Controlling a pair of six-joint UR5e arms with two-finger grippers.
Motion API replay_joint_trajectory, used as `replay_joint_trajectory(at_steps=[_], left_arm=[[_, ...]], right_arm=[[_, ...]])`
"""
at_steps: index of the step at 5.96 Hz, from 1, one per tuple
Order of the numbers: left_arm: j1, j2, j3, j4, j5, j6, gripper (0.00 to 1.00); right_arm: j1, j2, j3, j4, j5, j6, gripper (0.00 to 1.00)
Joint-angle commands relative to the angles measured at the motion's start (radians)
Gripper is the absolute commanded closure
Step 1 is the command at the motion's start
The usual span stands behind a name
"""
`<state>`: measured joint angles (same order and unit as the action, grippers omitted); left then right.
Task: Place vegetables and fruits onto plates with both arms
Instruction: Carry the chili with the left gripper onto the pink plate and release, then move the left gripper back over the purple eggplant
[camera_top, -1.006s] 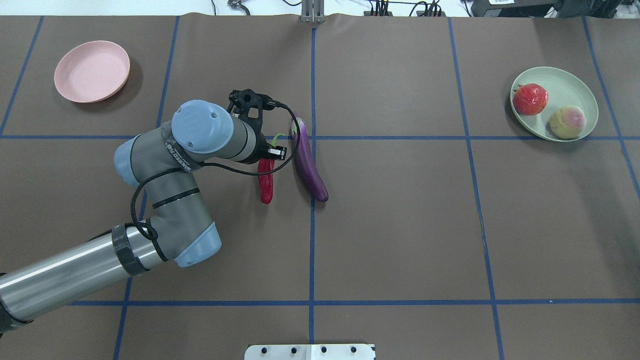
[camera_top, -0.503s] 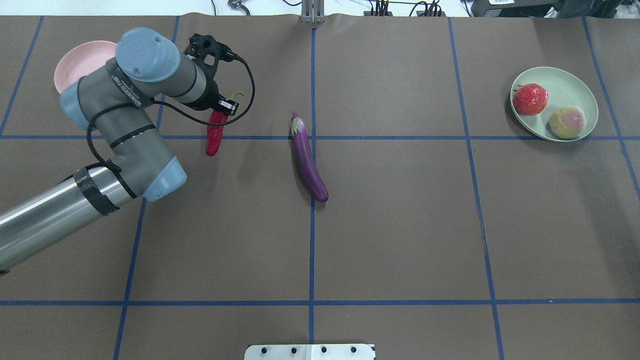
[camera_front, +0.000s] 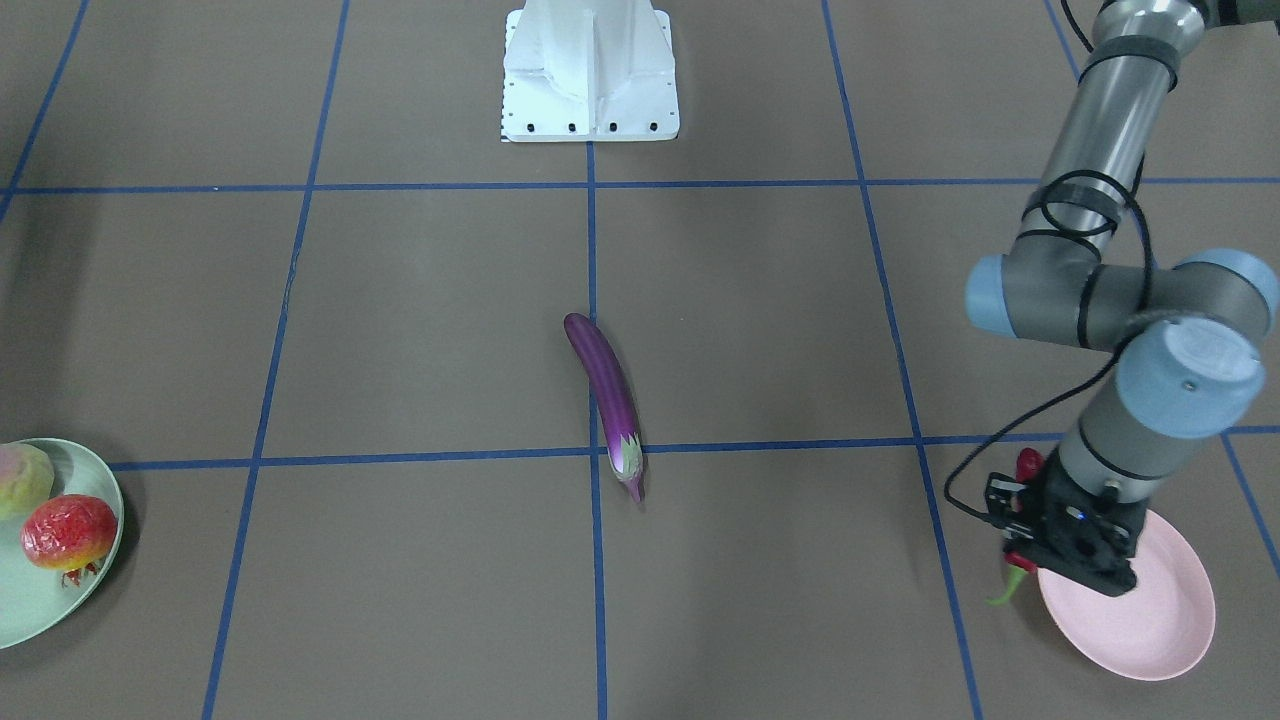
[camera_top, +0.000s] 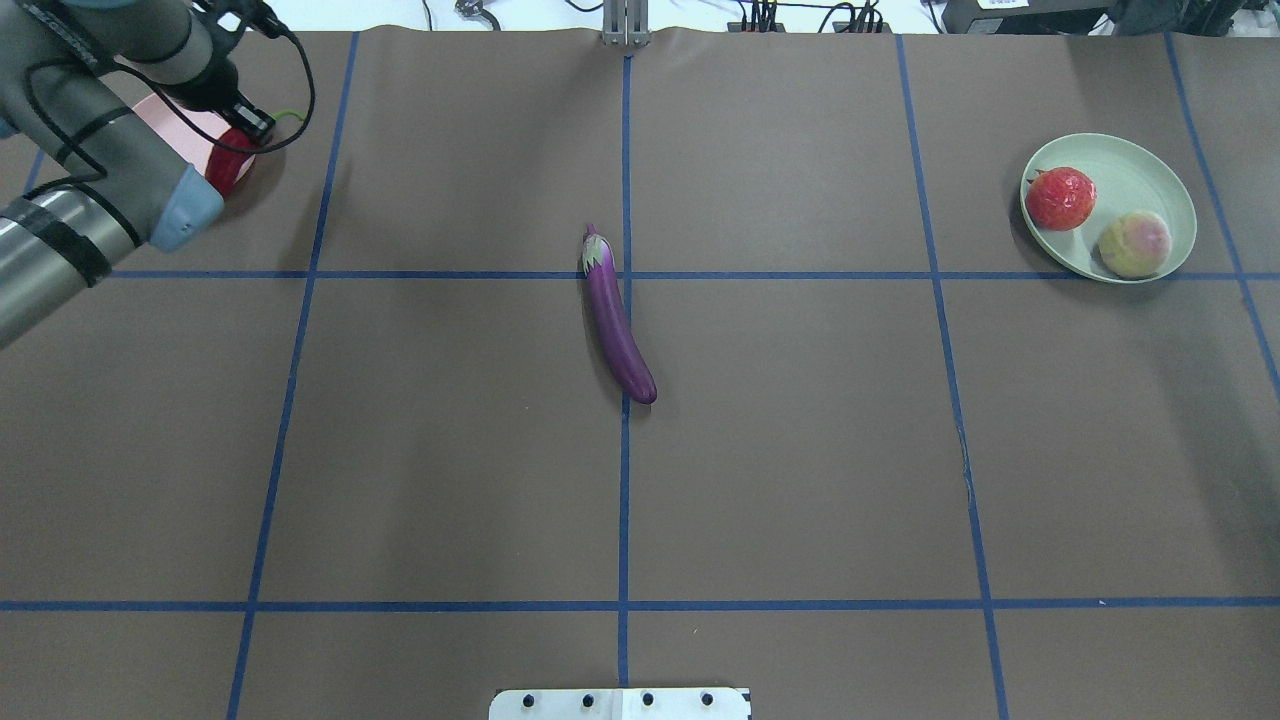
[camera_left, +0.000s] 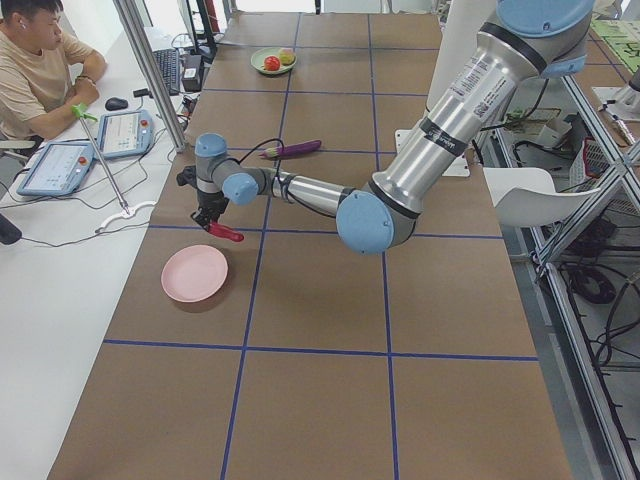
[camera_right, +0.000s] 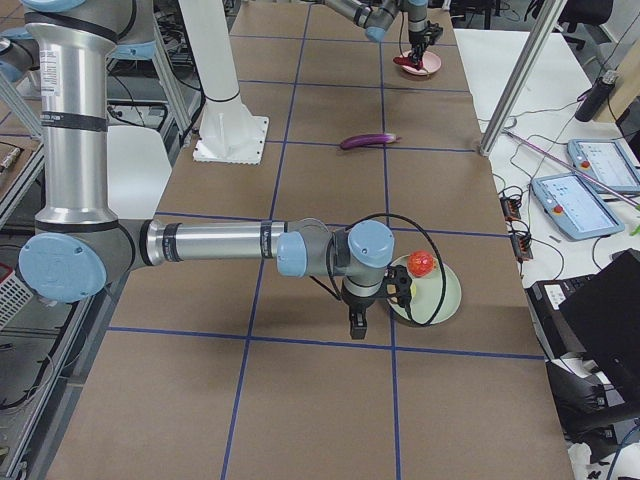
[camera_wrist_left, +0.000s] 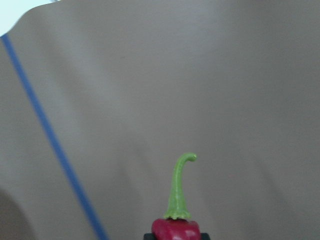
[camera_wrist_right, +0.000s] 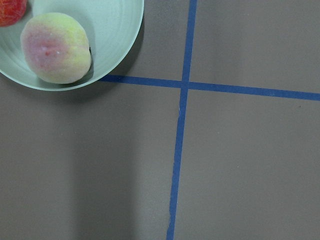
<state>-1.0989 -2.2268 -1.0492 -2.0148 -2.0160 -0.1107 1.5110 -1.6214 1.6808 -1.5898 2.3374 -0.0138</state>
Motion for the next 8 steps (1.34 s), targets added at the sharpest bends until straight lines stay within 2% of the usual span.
replay_joint_trajectory(at_steps=[1, 2, 3, 4, 5, 6, 7, 8], left_arm=[[-0.071, -0.010, 0.092, -0.013, -0.001, 0.074, 0.92], [-0.072, -0.007, 0.124, -0.118, 0.005, 0.056, 0.01], [-0.070, -0.014, 0.152, -0.154, 0.003, 0.037, 0.00], [-0.061, -0.048, 0.126, -0.153, -0.003, -0.057, 0.00], [-0.002, -0.050, 0.047, -0.139, -0.006, -0.189, 0.00], [0.105, -0.053, -0.048, -0.102, -0.003, -0.390, 0.00], [0.164, -0.112, -0.083, -0.073, -0.001, -0.570, 0.00], [0.279, -0.151, -0.107, -0.073, 0.006, -0.728, 0.00]], right_arm=[[0.000, -0.003, -0.006, 0.039, -0.001, 0.002, 0.00], [0.000, -0.005, -0.004, 0.039, 0.000, 0.002, 0.00], [0.000, -0.009, -0.003, 0.040, 0.002, 0.002, 0.00], [0.000, -0.009, -0.001, 0.040, 0.000, 0.000, 0.00], [0.000, -0.009, -0.001, 0.040, 0.000, 0.002, 0.00], [0.000, -0.009, -0.001, 0.040, 0.000, 0.000, 0.00], [0.000, -0.009, -0.001, 0.040, 0.000, 0.000, 0.00], [0.000, -0.009, 0.000, 0.040, 0.000, 0.002, 0.00]])
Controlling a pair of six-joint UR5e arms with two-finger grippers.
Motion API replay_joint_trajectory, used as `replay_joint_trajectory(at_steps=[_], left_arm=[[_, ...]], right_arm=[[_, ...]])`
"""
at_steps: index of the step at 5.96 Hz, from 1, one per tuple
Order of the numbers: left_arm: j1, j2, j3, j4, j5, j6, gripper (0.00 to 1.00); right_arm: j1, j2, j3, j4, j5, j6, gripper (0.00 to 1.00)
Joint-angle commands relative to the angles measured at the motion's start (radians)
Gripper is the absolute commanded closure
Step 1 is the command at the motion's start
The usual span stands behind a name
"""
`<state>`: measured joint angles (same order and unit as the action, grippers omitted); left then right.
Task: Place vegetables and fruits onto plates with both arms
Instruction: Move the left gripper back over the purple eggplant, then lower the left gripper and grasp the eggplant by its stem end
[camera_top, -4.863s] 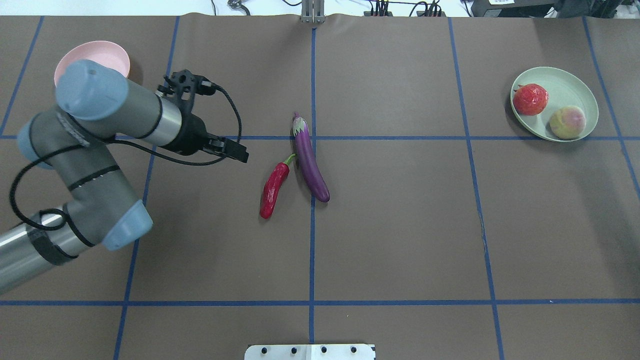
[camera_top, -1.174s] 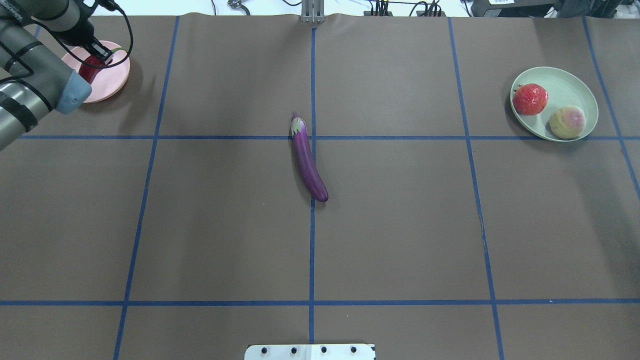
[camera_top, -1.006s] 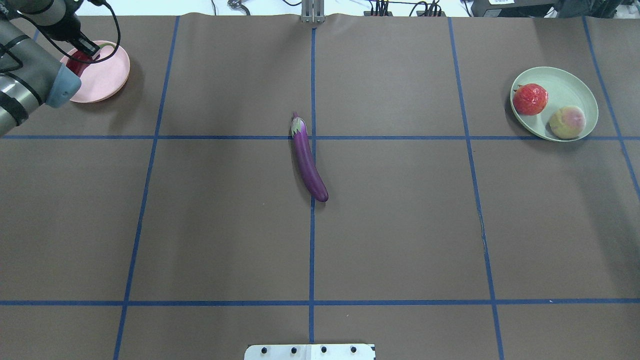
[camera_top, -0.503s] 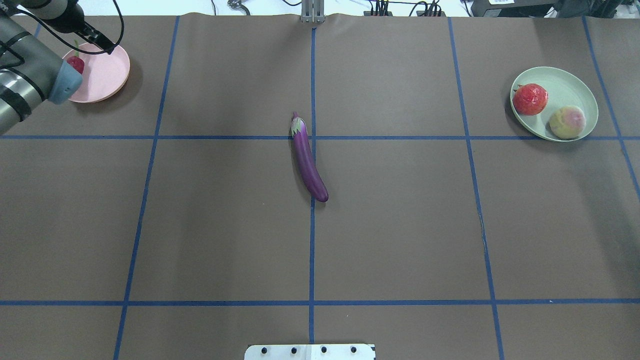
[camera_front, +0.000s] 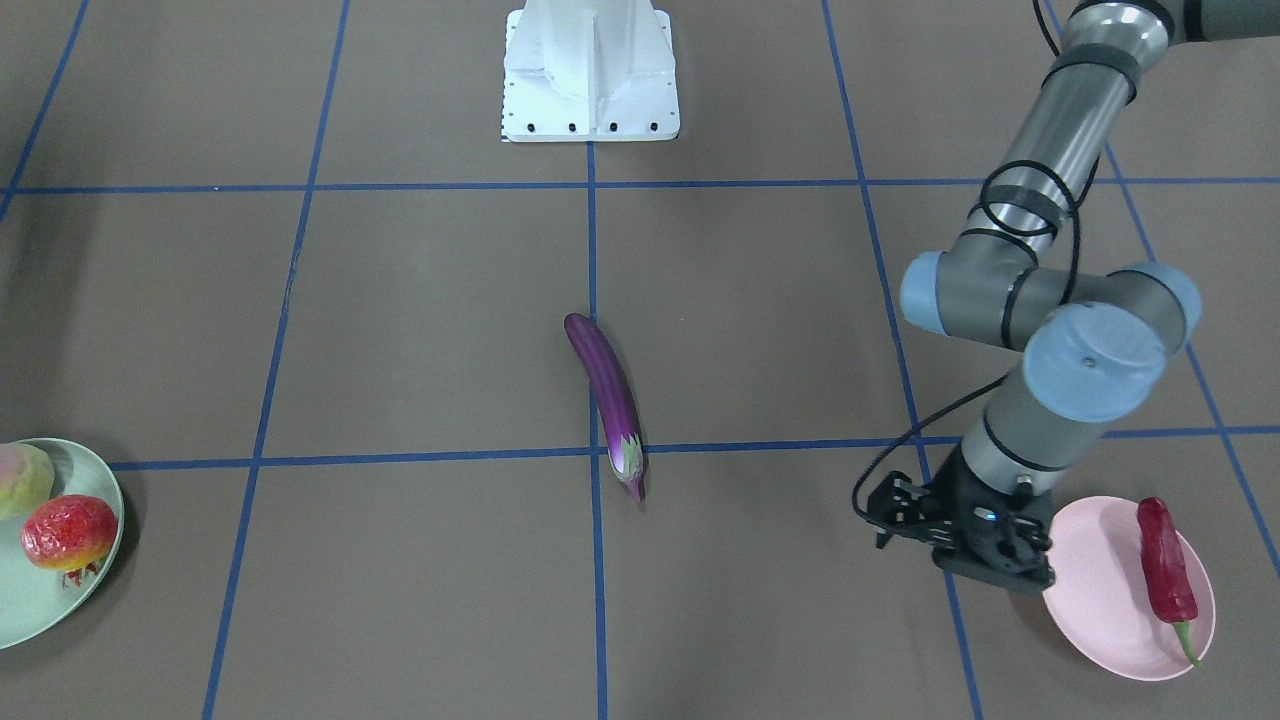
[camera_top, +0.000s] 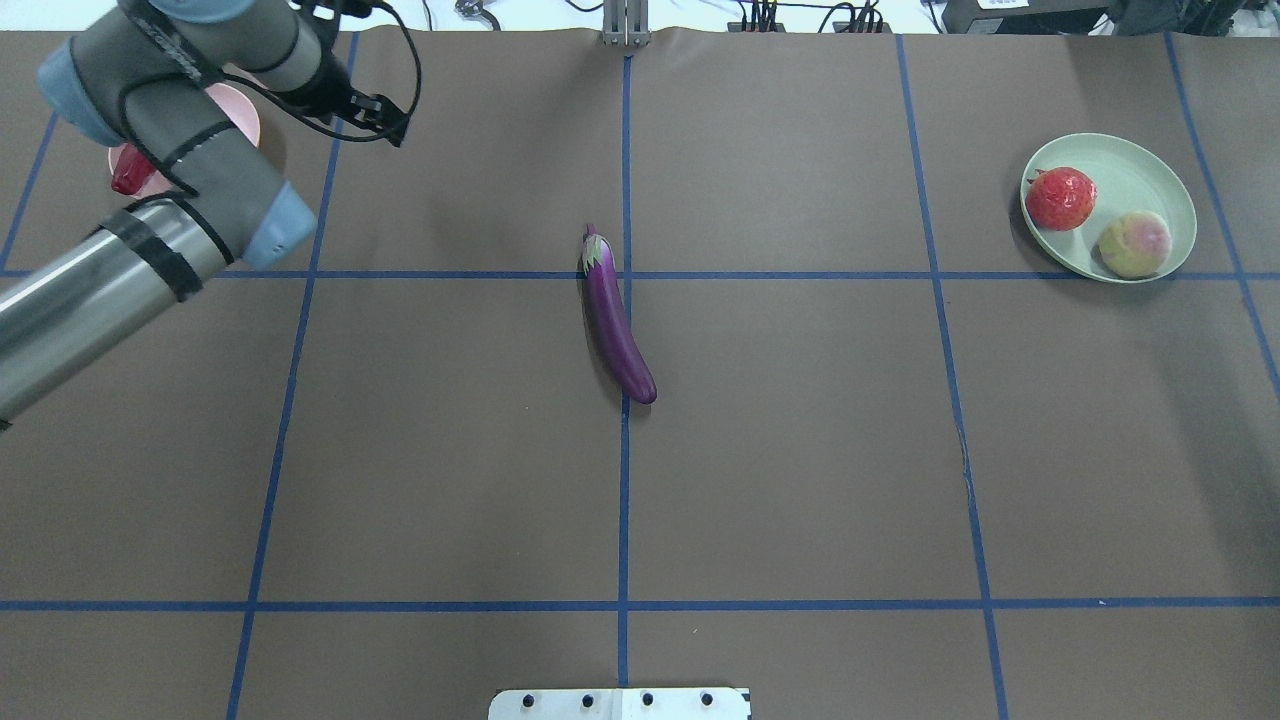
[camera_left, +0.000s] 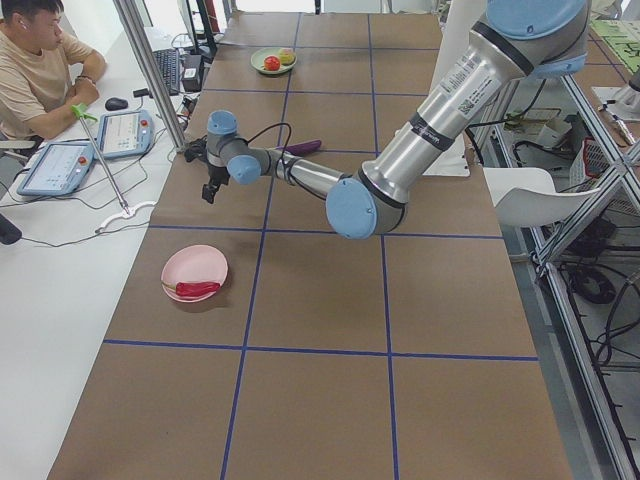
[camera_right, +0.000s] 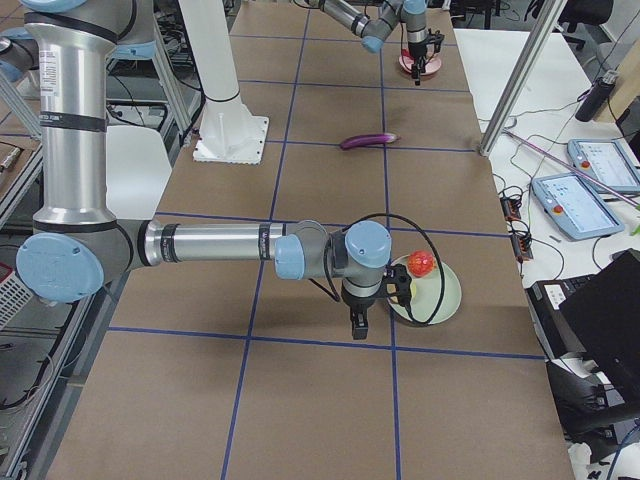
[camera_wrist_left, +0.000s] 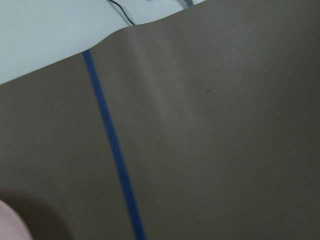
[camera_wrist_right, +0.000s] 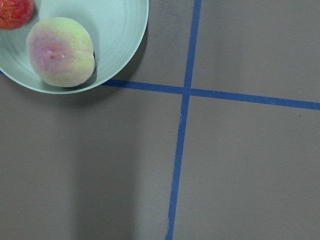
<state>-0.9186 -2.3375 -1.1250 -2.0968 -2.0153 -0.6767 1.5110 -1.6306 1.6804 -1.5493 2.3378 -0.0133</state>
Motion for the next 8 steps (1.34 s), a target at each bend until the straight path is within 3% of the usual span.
replay_joint_trajectory(at_steps=[1, 2, 4, 5, 6, 7, 8], left_arm=[[0.162, -0.089, -0.033, 0.011, 0.010, -0.326, 0.00], [0.261, -0.133, -0.030, 0.015, 0.126, -0.483, 0.00], [0.332, -0.199, -0.035, 0.173, 0.177, -0.620, 0.00], [0.360, -0.192, -0.033, 0.175, 0.263, -0.635, 0.00], [0.375, -0.191, -0.027, 0.176, 0.315, -0.635, 0.15], [0.376, -0.186, -0.027, 0.185, 0.320, -0.627, 0.50], [0.376, -0.186, -0.028, 0.213, 0.320, -0.626, 0.50]], right_arm=[[0.000, 0.000, 0.001, 0.000, 0.000, 0.000, 0.00], [0.000, 0.000, 0.001, 0.000, 0.000, 0.001, 0.00], [0.000, 0.003, 0.002, 0.001, 0.000, 0.001, 0.00], [0.000, 0.003, 0.002, 0.001, 0.000, 0.000, 0.00], [0.000, 0.003, 0.001, 0.001, 0.000, 0.000, 0.00], [0.000, 0.003, 0.001, 0.001, 0.000, 0.000, 0.00], [0.000, 0.003, 0.001, 0.001, 0.000, 0.000, 0.00]])
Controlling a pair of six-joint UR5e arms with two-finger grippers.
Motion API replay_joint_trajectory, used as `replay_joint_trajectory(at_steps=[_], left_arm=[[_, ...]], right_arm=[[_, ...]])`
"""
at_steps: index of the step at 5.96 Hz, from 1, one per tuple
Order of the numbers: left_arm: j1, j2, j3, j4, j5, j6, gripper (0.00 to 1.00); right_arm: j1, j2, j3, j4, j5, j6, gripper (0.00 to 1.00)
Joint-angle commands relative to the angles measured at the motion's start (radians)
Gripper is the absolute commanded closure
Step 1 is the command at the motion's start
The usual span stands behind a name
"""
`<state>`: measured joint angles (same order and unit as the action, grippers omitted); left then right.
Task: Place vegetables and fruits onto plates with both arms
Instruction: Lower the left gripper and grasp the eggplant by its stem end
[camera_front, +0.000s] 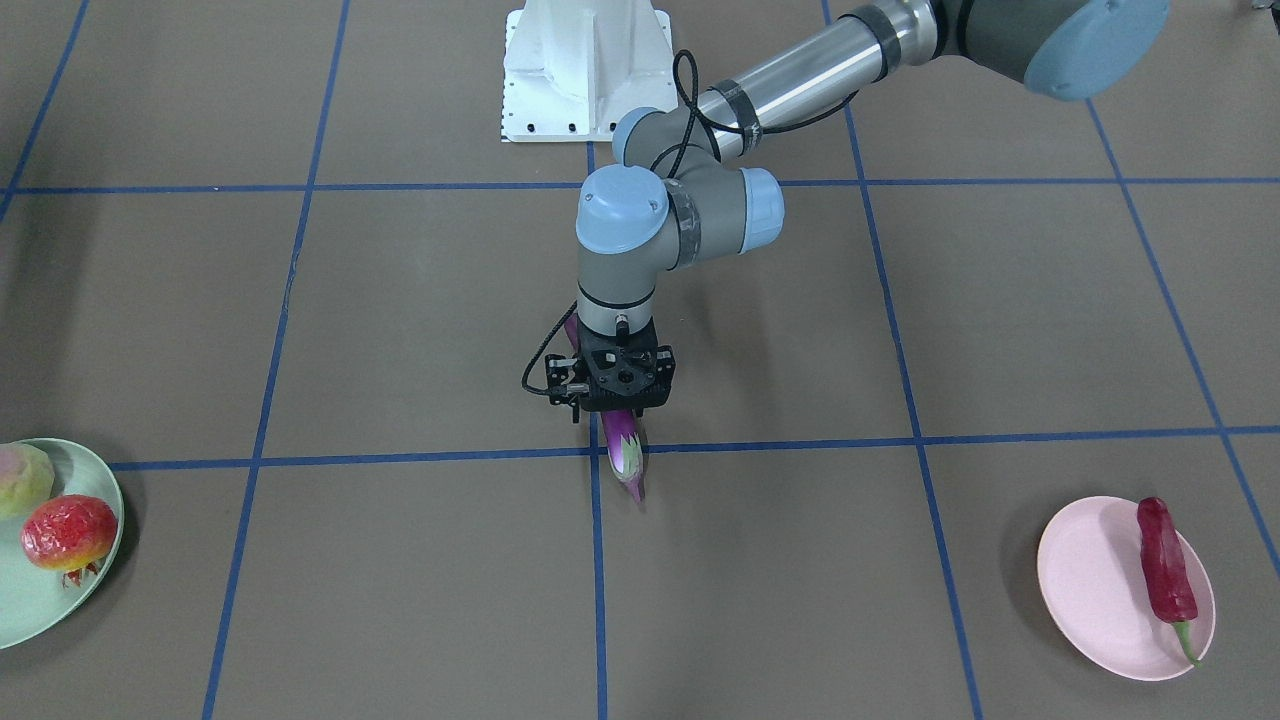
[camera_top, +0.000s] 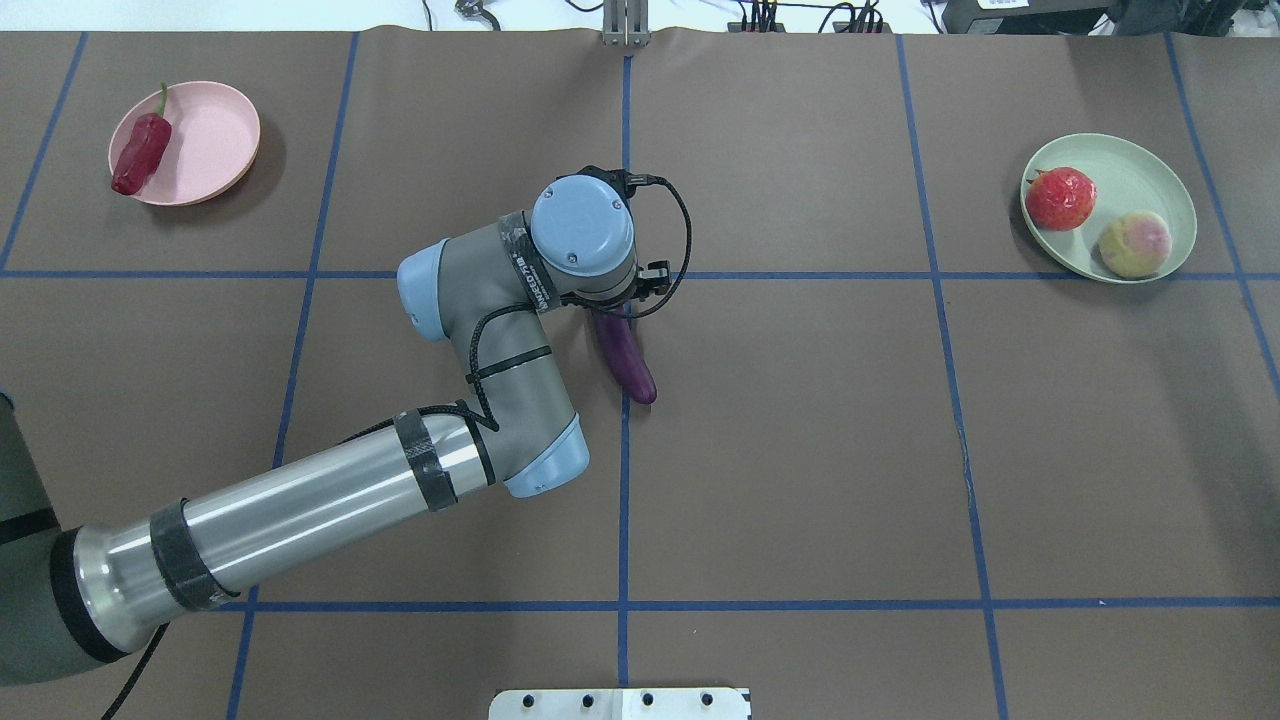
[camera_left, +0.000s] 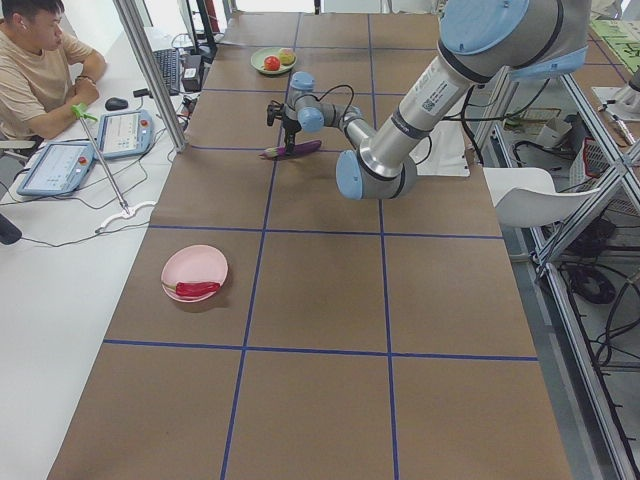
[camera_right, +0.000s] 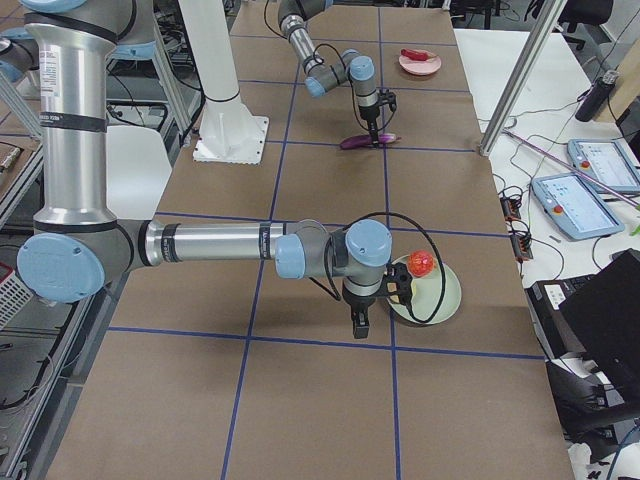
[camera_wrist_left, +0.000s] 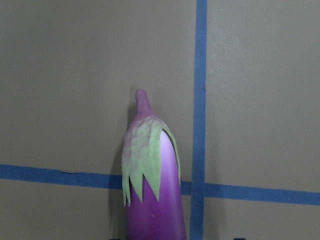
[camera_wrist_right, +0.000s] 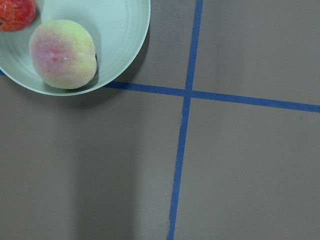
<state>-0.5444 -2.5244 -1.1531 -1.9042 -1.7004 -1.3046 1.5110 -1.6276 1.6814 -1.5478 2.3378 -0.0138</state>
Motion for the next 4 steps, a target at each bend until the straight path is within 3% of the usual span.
replay_joint_trajectory(at_steps=[1, 2, 4], left_arm=[[0.000, 0.000, -0.007, 0.030, 0.004, 0.004, 0.85], [-0.009, -0.004, -0.023, 0.072, 0.004, 0.036, 1.00], [-0.122, 0.030, -0.098, 0.140, -0.001, 0.387, 1.00]], right_arm=[[0.000, 0.000, 0.000, 0.000, 0.000, 0.000, 0.00], [0.000, 0.002, 0.000, 0.000, 0.000, 0.000, 0.00], [0.000, 0.002, 0.000, 0.000, 0.000, 0.000, 0.00]])
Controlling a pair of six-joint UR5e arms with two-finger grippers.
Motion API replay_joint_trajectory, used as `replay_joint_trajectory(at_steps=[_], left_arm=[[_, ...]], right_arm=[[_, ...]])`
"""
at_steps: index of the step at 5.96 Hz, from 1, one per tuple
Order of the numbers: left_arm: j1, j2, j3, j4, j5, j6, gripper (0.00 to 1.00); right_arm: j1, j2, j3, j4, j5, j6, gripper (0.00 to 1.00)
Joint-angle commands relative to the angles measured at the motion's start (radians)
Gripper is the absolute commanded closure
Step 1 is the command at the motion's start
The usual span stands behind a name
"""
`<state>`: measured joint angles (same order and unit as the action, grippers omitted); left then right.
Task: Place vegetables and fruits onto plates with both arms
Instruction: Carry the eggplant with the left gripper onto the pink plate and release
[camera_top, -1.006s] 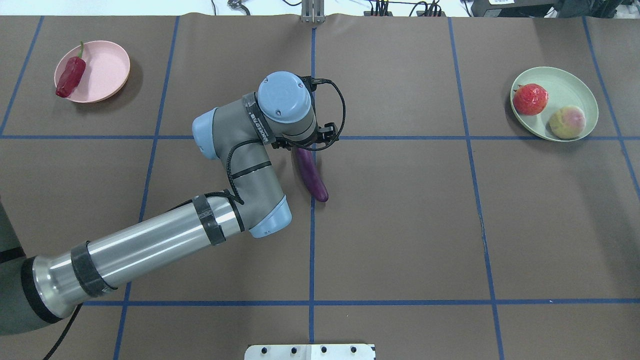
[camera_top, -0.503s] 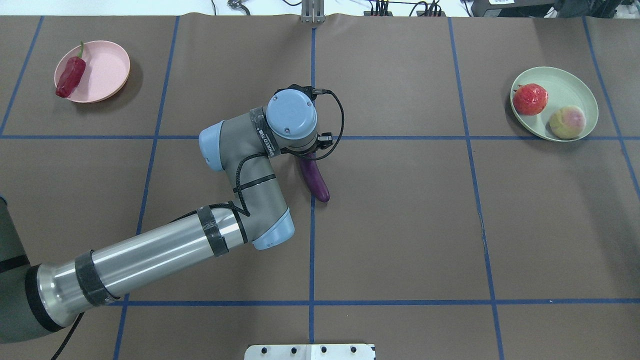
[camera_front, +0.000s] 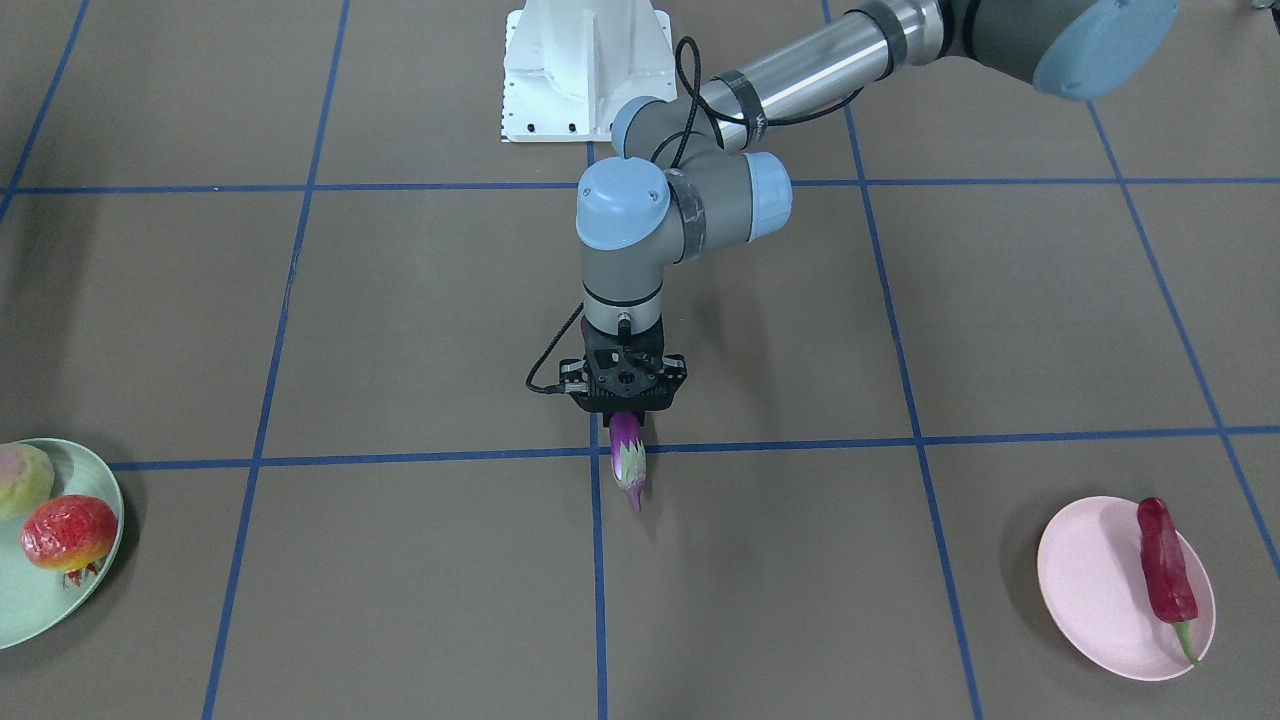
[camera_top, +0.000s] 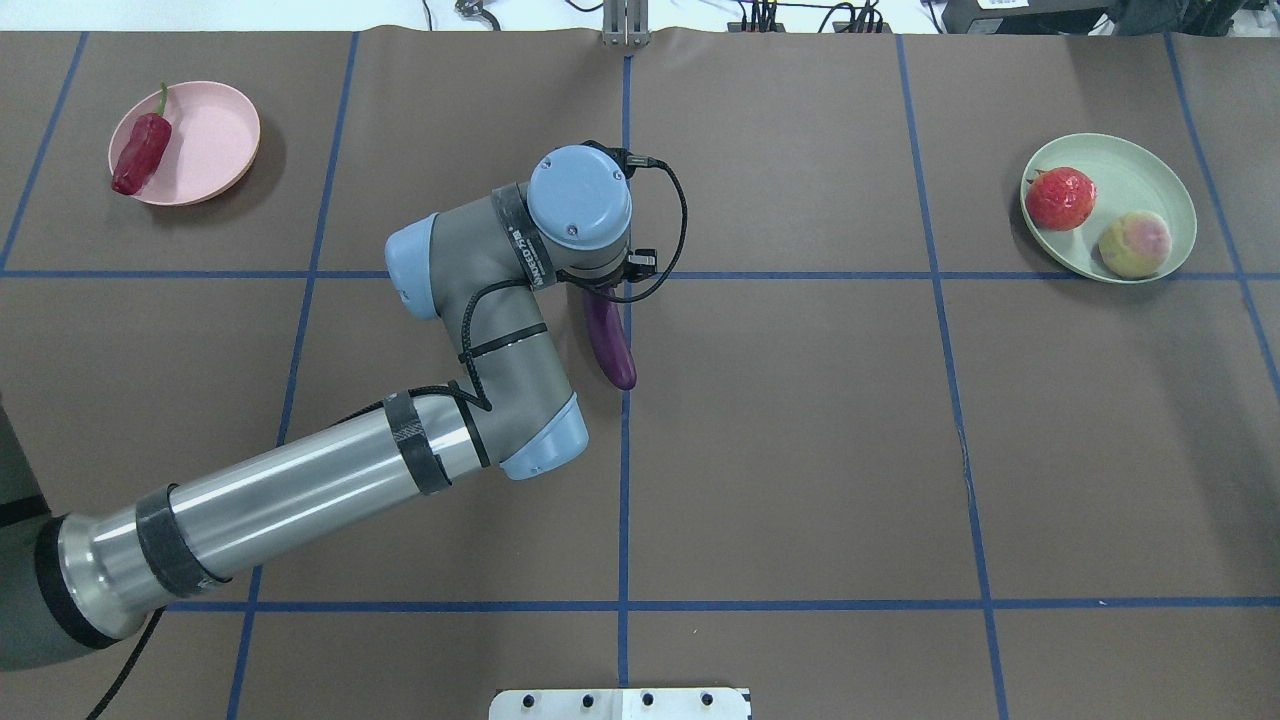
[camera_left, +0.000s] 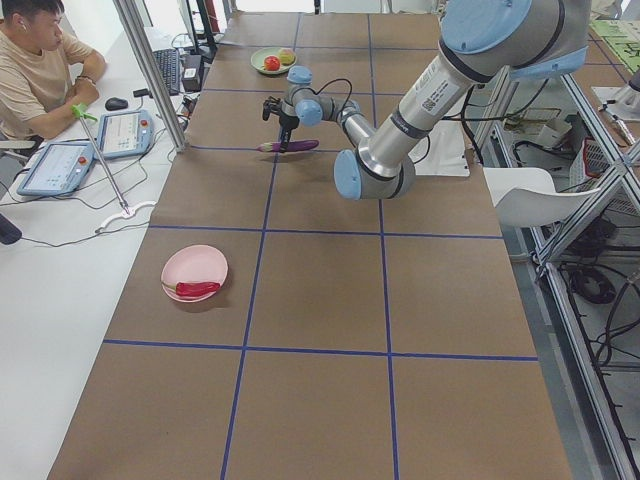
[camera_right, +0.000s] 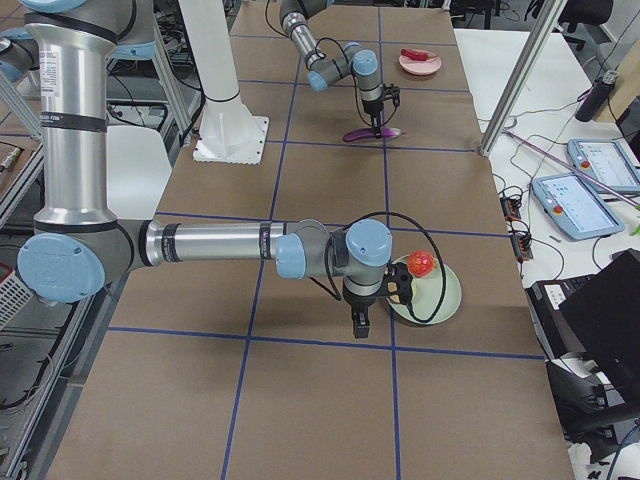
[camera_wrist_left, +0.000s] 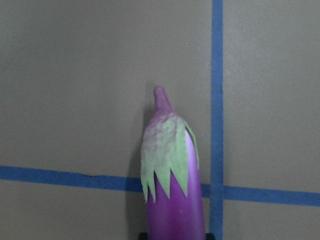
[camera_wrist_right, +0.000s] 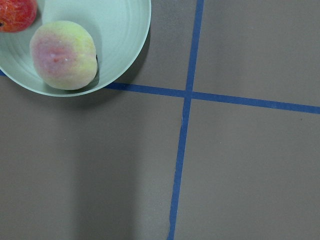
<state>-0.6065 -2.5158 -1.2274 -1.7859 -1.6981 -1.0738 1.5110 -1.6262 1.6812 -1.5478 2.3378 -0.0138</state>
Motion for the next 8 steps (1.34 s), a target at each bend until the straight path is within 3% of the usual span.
replay_joint_trajectory(at_steps=[1, 2, 3, 4, 5, 7, 8], left_arm=[[-0.184, 0.046, -0.018, 0.008, -0.006, 0.381, 1.00], [-0.285, 0.072, 0.006, 0.008, -0.005, 0.607, 1.00], [-0.349, 0.080, 0.102, -0.047, -0.005, 0.729, 1.00], [-0.398, 0.083, 0.253, -0.196, 0.001, 0.794, 1.00], [-0.448, 0.136, 0.325, -0.290, 0.003, 0.868, 1.00], [-0.516, 0.204, 0.345, -0.322, 0.050, 0.917, 1.00], [-0.513, 0.233, 0.347, -0.351, 0.067, 0.916, 0.84]], right_arm=[[0.000, -0.001, -0.002, 0.000, 0.000, 0.000, 0.00], [0.000, -0.003, -0.005, -0.001, 0.000, 0.000, 0.00], [-0.002, -0.003, -0.005, -0.002, -0.002, 0.000, 0.00], [-0.002, -0.004, -0.006, 0.000, -0.002, 0.000, 0.00], [-0.002, -0.004, -0.006, 0.000, -0.002, 0.000, 0.00], [-0.002, -0.004, -0.006, 0.000, -0.002, 0.000, 0.00], [0.000, -0.004, -0.005, 0.000, -0.002, 0.000, 0.00]])
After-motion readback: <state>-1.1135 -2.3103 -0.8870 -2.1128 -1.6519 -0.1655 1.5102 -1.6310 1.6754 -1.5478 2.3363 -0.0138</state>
